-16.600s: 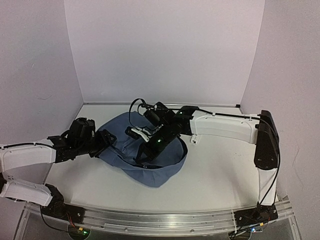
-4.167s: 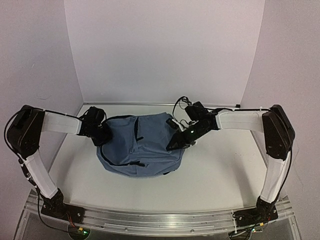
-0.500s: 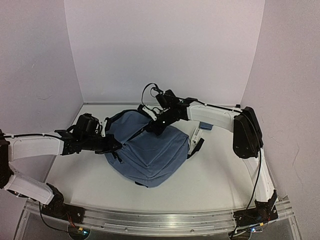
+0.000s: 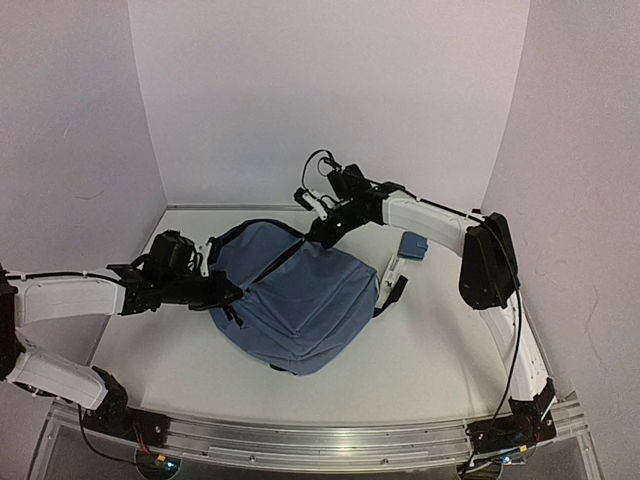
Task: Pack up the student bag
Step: Unzip the student bag at the center of the board.
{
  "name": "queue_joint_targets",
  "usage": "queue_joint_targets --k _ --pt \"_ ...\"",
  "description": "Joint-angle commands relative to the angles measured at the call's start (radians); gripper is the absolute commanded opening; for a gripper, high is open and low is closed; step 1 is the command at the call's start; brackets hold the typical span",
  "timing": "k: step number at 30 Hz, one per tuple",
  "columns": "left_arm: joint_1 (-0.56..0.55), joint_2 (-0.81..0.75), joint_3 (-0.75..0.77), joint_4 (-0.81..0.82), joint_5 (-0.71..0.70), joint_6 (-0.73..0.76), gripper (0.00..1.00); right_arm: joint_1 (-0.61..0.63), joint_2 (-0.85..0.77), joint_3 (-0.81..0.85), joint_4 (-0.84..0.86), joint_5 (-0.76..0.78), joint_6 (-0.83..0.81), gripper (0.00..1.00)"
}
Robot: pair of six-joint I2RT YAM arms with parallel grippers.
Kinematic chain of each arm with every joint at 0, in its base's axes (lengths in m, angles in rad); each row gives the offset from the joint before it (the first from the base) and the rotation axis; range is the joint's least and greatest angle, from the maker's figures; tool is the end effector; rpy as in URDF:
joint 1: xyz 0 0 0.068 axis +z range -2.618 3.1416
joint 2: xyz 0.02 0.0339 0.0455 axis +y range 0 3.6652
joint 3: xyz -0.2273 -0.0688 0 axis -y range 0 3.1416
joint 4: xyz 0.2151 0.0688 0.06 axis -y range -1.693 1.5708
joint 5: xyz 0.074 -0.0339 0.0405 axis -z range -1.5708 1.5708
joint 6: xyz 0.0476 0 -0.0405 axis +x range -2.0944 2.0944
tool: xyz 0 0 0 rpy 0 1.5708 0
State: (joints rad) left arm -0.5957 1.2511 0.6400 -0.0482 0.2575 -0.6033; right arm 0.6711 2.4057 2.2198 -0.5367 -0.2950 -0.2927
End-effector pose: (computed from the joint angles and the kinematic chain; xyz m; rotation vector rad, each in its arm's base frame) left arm 0.2035 -0.1526 0.1815 0.1414 2.3699 -0.9085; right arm 0.3835 0.3222 0.2062 -1.2069 1.9734 0.5328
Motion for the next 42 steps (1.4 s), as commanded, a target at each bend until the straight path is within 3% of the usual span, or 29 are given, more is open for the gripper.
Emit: queue_joint_targets --k 1,4,9,14,20,27,32,42 --pt "-0.01 -0.026 -0.004 -0.011 0.016 -0.006 0.0 -0.025 0.011 0.061 0.029 0.013 0.097 0.0" --pt "-0.014 -0.009 0.011 -0.003 0.019 -0.009 0.0 -0.025 -0.039 0.01 0.026 -0.029 0.142 0.21" --pt "-0.024 -0.001 0.024 0.003 0.01 -0.019 0.0 -0.025 -0.235 -0.194 0.008 -0.036 0.198 0.66" --pt "-0.024 -0.021 0.022 -0.008 -0.022 -0.023 0.0 -0.027 -0.484 -0.49 -0.012 -0.093 0.272 0.89" --pt "-0.025 -0.023 0.039 -0.026 -0.039 -0.013 0.0 -0.028 -0.625 -0.737 -0.027 -0.238 0.378 0.91" --pt "-0.028 -0.015 0.029 -0.02 -0.016 -0.006 0.0 -0.028 -0.577 -0.829 -0.029 -0.375 0.446 0.88" --pt "-0.054 -0.027 0.005 -0.011 -0.006 -0.015 0.0 -0.028 -0.453 -0.718 -0.019 -0.44 0.463 0.81" --pt "-0.209 0.055 0.007 0.091 -0.009 -0.025 0.0 -0.037 -0.179 -0.302 -0.019 -0.365 0.447 0.68"
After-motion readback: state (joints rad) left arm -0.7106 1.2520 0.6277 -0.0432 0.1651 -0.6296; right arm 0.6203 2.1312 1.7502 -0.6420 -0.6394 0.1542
